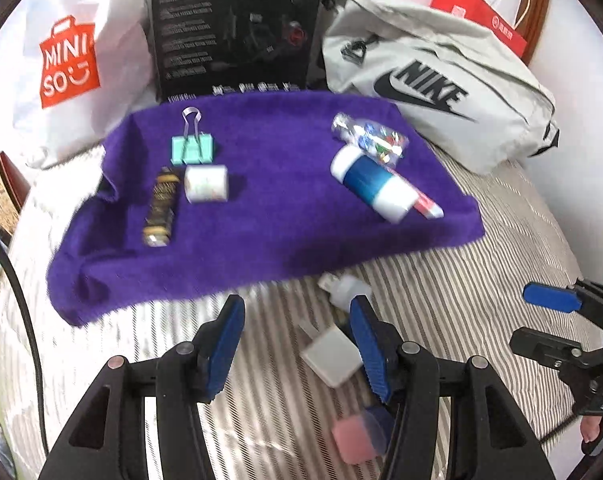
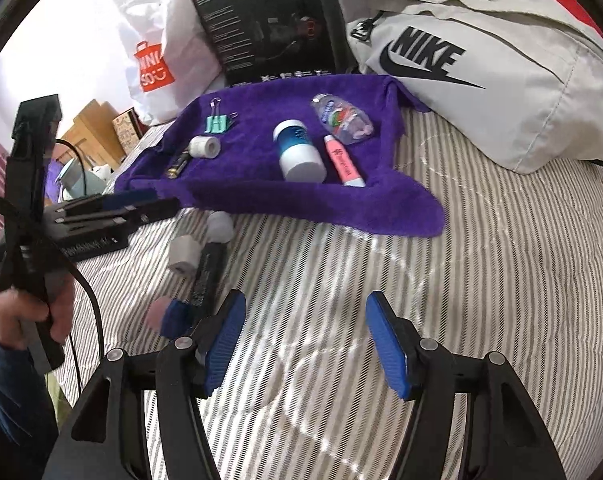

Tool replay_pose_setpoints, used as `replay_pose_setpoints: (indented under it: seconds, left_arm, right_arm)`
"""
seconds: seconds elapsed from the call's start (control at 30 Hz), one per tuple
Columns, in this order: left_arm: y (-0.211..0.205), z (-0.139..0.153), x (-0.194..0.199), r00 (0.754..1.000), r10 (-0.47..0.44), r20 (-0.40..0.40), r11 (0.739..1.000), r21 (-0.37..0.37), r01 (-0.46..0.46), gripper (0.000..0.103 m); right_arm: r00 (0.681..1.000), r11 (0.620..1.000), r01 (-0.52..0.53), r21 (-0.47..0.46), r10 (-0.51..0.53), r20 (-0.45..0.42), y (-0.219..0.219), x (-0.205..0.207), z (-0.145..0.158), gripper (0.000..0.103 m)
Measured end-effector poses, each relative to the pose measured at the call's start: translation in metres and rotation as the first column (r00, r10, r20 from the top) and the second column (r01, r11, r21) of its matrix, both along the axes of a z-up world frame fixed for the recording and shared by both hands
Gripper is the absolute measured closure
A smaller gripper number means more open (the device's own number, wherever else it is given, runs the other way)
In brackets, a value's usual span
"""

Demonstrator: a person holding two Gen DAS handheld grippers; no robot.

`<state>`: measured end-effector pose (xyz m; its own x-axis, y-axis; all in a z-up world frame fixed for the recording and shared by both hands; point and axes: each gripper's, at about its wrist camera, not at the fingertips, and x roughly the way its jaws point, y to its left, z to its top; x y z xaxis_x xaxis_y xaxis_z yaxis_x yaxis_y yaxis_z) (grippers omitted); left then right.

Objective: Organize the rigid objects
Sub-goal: 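Open the left tool releasing the roll beside the Grand Reserve bottle, then move to the charger cube, then grasp the white charger cube with the left tool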

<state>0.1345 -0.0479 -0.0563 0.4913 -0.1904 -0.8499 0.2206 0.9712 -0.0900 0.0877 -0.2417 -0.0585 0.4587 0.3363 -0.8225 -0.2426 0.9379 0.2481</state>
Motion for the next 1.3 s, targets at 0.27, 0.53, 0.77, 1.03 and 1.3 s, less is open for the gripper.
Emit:
replay_pose_setpoints:
  seconds: [0.27,0.53,0.77,1.03,1.3]
  left_arm:
    - [0.005,-0.016,-0.01,0.999,-0.015,-0.036,1.0,-0.018,0.014,0.046]
    - [0.006,-0.019,-0.016,0.999,-0.04,-0.027,0.999,0.03,0.04,0.046]
    - [-0.004,-0.029,-0.014,0.996,-0.088,-0.015,0.991,0.104,0.089,0.051]
    - [-0.006,-0.028,-0.014,0.993,-0.118,0.005,0.988,0.106,0.116,0.065]
    - [-0.012,-0.027,-0.015,0.99,-0.141,0.012,0.984,0.112,0.139,0.078]
  right_arm:
    - [1.0,1.0,-0.015,-0.013,0.015,0.006,0.007,-0.015,0.001,0.04]
    - [1.0,1.0,0.001,-0.014,-0.001,-0.02,0.003,-0.019,-0.009,0.04]
    - [1.0,0.999,-0.01,-0.033,0.009,-0.027,0.007,-0.021,-0.011,0.04]
    - [0.999,0.999,0.006,-0.04,-0.008,-0.051,0.004,-0.016,-0.017,0.04]
    - [0.997,0.998,-0.024,-0.057,0.02,-0.073,0.016,-0.012,-0.023,0.04]
